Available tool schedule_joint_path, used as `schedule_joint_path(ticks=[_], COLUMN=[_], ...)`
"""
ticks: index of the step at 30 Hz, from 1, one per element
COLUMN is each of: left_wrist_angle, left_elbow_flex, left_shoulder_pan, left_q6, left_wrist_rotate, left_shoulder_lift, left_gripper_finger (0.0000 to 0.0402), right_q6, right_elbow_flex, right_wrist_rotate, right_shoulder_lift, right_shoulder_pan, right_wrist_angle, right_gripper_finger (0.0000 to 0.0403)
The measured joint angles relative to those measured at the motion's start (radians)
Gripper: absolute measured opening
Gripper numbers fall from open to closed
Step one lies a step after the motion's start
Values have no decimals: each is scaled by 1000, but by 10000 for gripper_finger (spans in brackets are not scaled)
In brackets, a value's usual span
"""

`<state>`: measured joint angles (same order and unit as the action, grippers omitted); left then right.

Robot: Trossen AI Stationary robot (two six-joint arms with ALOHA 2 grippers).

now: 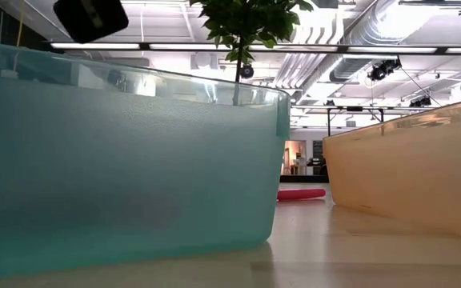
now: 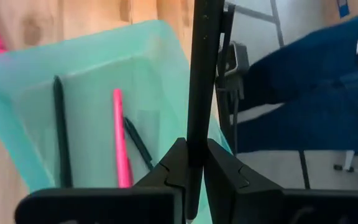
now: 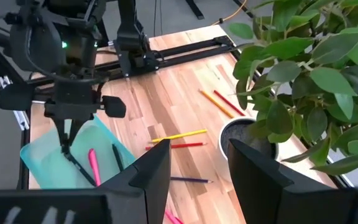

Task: Sort pens & pencils
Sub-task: Put the black pen into the green bin

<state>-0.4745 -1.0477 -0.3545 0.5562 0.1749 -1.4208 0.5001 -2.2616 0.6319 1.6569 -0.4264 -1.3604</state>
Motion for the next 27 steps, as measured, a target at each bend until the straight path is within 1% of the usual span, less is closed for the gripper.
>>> schedule_joint_path(ticks=[6,7,9,12,13,16,20,23,27], left_wrist_angle=[-7,-25,-10,-64,-46,-78,-79,-73,-67], left_elbow_flex=[-1,2,-4,2,-1,1,1,0,0], left_shoulder_pan=[-16,-20,-22,-31,-33,-40,-47,-46,-45], left_q6=[16,18,29,35,40,45,53,53,43], left_wrist_rotate=[15,13,7,-2,-7,-8,-30,-57,-64], left_shoulder_lift=[-59,-61,-78,-89,-98,-105,-115,-115,-115], left_gripper_finger=[21,21,19,20,22,25,29,43,73], right_q6=[-1,-2,-2,-4,-4,-6,-7,-7,-4], right_elbow_flex=[0,0,0,0,0,0,0,0,0], right_wrist_rotate=[0,0,0,0,-3,-6,-14,-15,-20], right_shoulder_lift=[1,1,1,1,1,1,1,1,1], right_shoulder_pan=[-9,-9,-9,-9,-9,-9,-9,-11,-13], right_wrist_angle=[-24,-24,-30,-31,-32,-34,-35,-34,-35], right_gripper_finger=[151,151,151,151,151,151,151,151,151])
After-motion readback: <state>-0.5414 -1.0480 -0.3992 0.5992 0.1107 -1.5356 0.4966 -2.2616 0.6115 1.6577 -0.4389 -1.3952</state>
